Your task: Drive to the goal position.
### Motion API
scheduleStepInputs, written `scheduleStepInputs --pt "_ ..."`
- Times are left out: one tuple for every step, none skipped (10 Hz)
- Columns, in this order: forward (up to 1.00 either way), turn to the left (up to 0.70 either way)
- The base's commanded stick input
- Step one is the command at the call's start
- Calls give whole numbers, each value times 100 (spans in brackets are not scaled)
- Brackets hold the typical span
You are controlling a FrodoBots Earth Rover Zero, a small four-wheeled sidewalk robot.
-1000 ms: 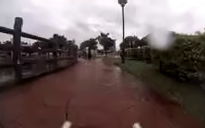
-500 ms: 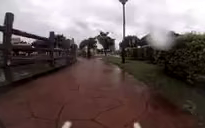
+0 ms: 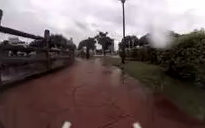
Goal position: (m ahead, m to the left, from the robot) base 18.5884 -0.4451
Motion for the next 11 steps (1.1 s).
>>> scheduleStepInputs --pt "50 0" --pt "50 0" --pt "50 0" --pt "50 0" --pt "50 0" --pt "50 0" --pt "50 0" --pt "50 0" --pt "50 0" --pt "50 0" --pt "50 0"
